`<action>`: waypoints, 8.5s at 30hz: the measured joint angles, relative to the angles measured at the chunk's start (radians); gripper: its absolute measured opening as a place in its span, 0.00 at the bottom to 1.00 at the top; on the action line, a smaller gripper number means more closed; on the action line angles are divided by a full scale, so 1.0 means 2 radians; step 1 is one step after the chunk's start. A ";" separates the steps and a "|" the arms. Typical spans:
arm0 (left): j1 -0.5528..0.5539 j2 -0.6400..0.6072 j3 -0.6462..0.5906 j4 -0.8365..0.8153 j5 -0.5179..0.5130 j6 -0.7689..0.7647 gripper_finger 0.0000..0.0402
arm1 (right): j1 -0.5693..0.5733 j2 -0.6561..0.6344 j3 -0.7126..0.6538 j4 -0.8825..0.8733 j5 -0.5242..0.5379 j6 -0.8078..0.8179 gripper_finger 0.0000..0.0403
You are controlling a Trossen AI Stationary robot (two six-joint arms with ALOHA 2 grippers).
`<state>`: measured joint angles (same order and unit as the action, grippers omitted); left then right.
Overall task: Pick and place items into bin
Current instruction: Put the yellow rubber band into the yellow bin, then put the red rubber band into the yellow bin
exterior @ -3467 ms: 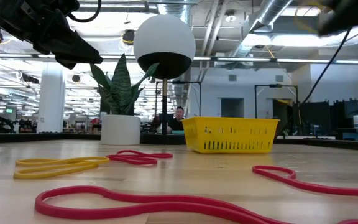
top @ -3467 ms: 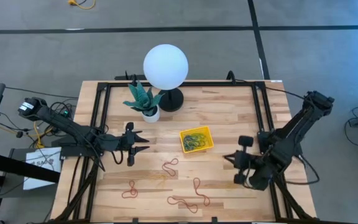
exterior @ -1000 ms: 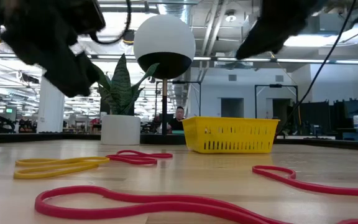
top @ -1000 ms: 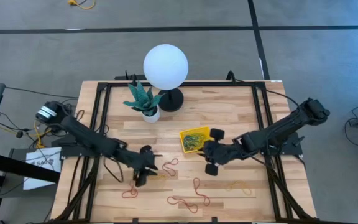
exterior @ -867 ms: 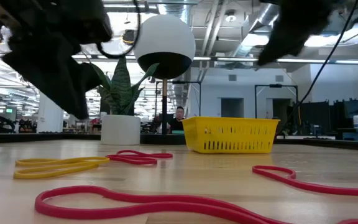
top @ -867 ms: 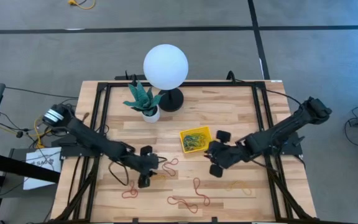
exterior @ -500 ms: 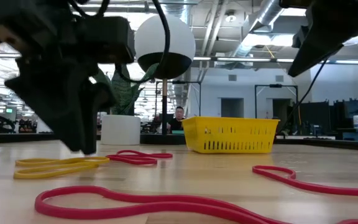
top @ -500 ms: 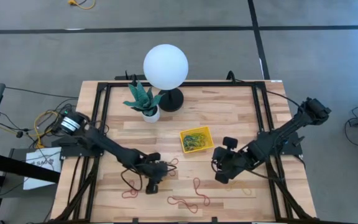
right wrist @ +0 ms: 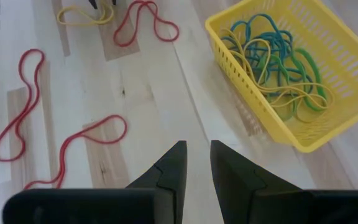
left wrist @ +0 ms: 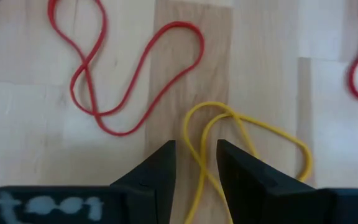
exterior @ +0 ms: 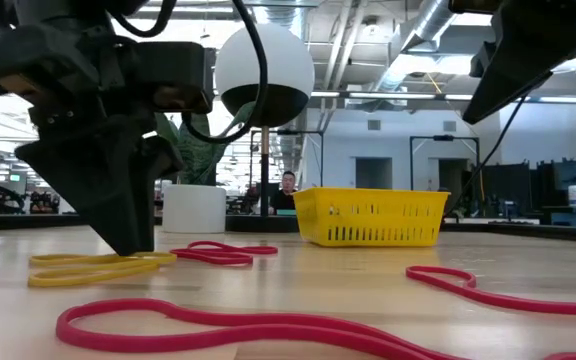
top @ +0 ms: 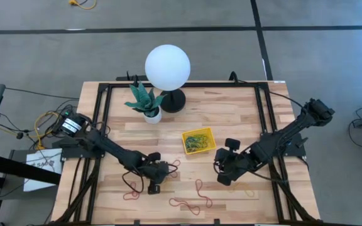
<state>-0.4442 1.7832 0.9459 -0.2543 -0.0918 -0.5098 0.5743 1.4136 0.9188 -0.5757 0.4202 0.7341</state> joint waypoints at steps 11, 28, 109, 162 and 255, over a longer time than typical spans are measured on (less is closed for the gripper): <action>-0.004 0.001 0.000 -0.010 -0.014 0.000 0.24 | 0.000 0.000 0.000 0.000 0.000 0.000 0.16; -0.011 0.001 0.000 -0.010 -0.011 0.001 0.03 | 0.004 0.000 0.001 0.034 0.000 0.018 0.16; 0.201 0.078 0.334 -0.189 -0.023 0.360 0.22 | 0.163 0.009 -0.005 -0.084 0.059 0.283 0.16; 0.082 -0.424 -0.315 0.320 -0.023 0.158 0.22 | 0.094 0.114 0.002 -0.123 -0.262 0.274 0.20; 0.079 -0.413 -0.315 0.222 -0.076 0.041 0.22 | -0.193 0.183 0.131 -0.067 0.026 -0.212 0.23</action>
<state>-0.2859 0.9573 0.3161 0.1898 -0.2432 -0.4282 0.1883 1.7798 1.1809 -0.7104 0.4719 0.3099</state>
